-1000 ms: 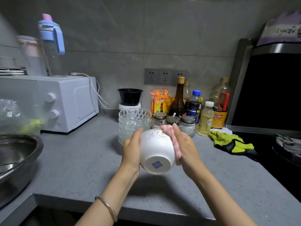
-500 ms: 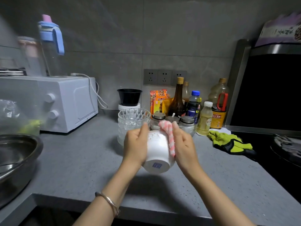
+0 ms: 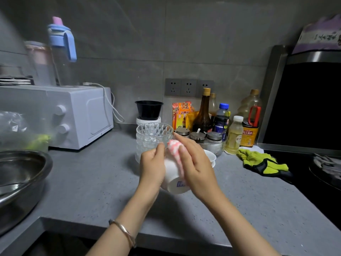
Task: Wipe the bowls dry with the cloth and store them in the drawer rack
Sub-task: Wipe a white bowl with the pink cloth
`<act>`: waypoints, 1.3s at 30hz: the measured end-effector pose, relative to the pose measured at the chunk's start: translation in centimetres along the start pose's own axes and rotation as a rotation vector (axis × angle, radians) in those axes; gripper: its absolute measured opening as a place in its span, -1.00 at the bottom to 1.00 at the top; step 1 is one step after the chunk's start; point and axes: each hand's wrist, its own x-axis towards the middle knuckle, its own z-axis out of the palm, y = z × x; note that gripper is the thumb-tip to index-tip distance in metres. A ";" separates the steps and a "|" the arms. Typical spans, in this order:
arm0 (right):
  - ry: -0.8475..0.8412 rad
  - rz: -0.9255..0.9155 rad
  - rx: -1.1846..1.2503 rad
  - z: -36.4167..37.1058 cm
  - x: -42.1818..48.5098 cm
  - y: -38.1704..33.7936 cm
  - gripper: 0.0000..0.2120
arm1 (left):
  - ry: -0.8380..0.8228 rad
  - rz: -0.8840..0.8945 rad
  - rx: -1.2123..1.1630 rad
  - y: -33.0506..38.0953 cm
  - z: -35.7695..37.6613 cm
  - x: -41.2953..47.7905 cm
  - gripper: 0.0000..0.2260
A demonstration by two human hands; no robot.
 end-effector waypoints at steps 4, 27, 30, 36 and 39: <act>-0.019 0.329 0.399 -0.9 0.6 -0.3 -0.80 | 0.055 -0.067 -0.152 0.4 -0.4 -0.3 -0.71; 0.062 0.235 0.444 0.8 -2.3 0.1 -0.51 | 0.119 0.015 -0.181 1.0 -1.2 0.5 -0.69; 0.043 0.072 0.211 1.9 -3.8 -0.1 -0.45 | 0.125 0.032 -0.159 1.1 -1.4 0.7 -0.68; -0.003 -0.163 -0.200 1.3 -1.1 -0.4 -0.56 | -0.033 0.087 -0.042 -0.3 -1.1 0.5 -0.58; -0.010 0.065 0.089 0.5 0.0 -0.6 -0.65 | 0.015 0.029 -0.067 0.1 -1.1 0.3 -0.65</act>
